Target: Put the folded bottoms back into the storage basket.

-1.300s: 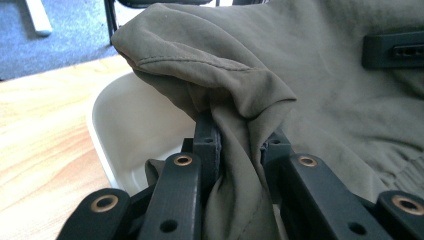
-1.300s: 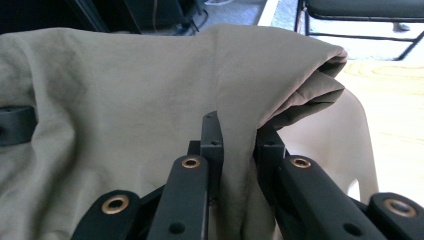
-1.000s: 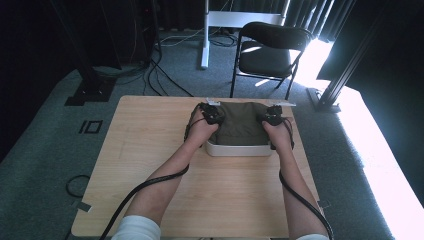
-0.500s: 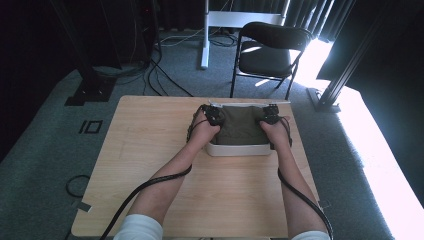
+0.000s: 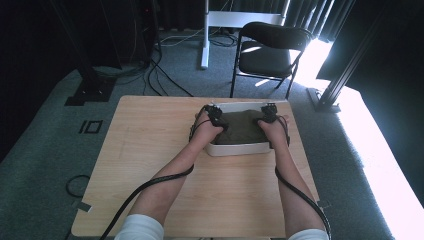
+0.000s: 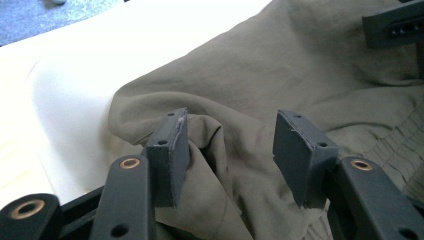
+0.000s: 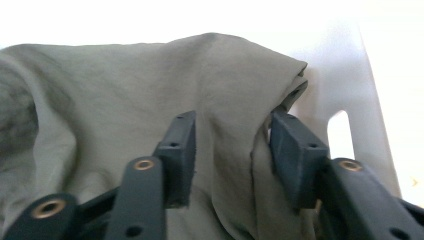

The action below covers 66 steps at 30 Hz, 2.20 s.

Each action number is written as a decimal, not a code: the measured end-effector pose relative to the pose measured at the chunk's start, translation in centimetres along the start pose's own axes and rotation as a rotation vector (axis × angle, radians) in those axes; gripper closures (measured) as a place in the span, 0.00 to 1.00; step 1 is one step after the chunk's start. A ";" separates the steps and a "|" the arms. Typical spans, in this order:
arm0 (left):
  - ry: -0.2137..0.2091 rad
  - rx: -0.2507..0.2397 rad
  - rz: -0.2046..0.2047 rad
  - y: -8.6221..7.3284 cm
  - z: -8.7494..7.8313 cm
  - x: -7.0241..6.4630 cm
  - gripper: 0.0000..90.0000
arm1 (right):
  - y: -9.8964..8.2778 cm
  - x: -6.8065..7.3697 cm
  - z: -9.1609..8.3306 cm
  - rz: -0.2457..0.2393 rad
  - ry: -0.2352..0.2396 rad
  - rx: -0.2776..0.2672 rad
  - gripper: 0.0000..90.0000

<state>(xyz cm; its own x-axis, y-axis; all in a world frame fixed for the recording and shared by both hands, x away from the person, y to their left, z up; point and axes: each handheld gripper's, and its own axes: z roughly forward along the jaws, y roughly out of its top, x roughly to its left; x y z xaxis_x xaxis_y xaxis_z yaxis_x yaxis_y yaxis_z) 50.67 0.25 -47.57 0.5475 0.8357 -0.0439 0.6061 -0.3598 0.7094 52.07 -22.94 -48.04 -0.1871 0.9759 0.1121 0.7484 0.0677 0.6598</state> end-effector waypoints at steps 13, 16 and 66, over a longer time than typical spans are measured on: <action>-0.013 -0.060 0.008 -0.5 -1.1 0.6 0.30 | 0.4 -0.2 -1.8 -0.065 0.055 -0.139 0.26; -0.032 -0.095 0.003 -0.7 -1.3 0.4 0.22 | 0.1 0.2 -2.2 -0.098 0.085 -0.157 0.22; -0.174 -0.160 0.030 -6.3 -7.8 -1.8 0.18 | -7.8 0.9 -8.7 -0.157 0.201 -0.303 0.16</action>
<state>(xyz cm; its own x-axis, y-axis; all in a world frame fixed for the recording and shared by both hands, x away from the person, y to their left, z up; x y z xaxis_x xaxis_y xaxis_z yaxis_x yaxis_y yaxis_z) 41.32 4.22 -46.52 0.6635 0.7365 -0.1313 0.4963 -0.3020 0.8139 40.57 -24.40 -46.65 -0.4278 0.8963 0.1163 0.4844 0.1188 0.8668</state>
